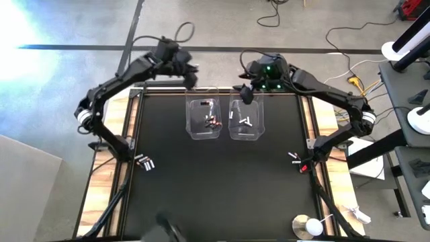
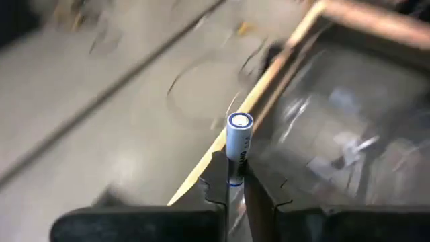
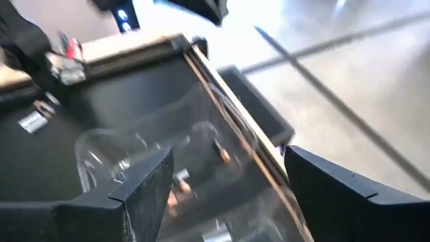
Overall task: Sort batteries
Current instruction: Put the white battery into the right transparent bin
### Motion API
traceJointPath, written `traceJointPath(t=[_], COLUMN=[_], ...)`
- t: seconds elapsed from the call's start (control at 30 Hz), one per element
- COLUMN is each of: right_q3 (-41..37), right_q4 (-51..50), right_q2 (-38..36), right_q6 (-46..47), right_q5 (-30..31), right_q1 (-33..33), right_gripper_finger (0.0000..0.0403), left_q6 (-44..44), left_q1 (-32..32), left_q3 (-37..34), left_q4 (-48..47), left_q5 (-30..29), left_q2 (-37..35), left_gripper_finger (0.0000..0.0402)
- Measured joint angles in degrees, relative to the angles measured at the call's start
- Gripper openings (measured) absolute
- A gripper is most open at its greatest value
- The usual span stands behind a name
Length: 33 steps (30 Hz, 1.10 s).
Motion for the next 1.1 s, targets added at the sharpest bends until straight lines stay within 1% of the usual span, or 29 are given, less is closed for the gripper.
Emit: traceJointPath(t=[0.13,0.27,0.4,0.47,0.57,0.63,0.7,0.87,1.1], right_q3=[1.28,3.25,3.93,3.93,3.93,3.93,3.92,3.91,3.91], right_q4=[5.22,10.34,15.84,17.15,19.22,20.56,21.64,23.17,22.98], right_q2=[0.02,0.02,0.02,0.04,0.15,0.27,0.41,0.44,0.44], right_q6=[0.55,0.96,2.27,2.33,5.1,7.35,8.46,8.31,8.47], right_q5=[-0.22,-0.23,-0.29,-0.93,-4.03,-7.09,-8.87,-8.91,-8.74], right_q1=[1.59,2.45,2.47,2.45,2.45,2.45,2.45,2.71,2.8], right_gripper_finger=[0.0287,0.0295,0.0297,0.0293,0.0281,0.0267,0.025,0.0207,0.0172], left_q6=[-0.86,-1.04,-0.98,-1.07,-2.12,-2.24,-2.96,-4.69,-5.44], left_q1=[-7.9,-13.57,-17.14,-17.99,-18.67,-18.83,-18.84,-18.83,-18.83], left_q3=[0.43,2.06,2.93,3.18,3.63,3.65,3.65,3.65,3.65], left_q4=[7.77,9.56,12.11,13.81,16.71,18.23,19.6,23.02,24.41], left_q5=[-0.03,-0.1,-0.12,-0.23,-0.33,-0.33,0.21,2.04,2.87], left_q2=[-0.92,-0.96,-0.97,-0.98,-0.98,-1.02,-1.02,-1.09,-0.75], left_gripper_finger=[0.0004,0.0004,0.0005,0.0005,0.0005,0.0005,0.0006,0.0006,0.0007])
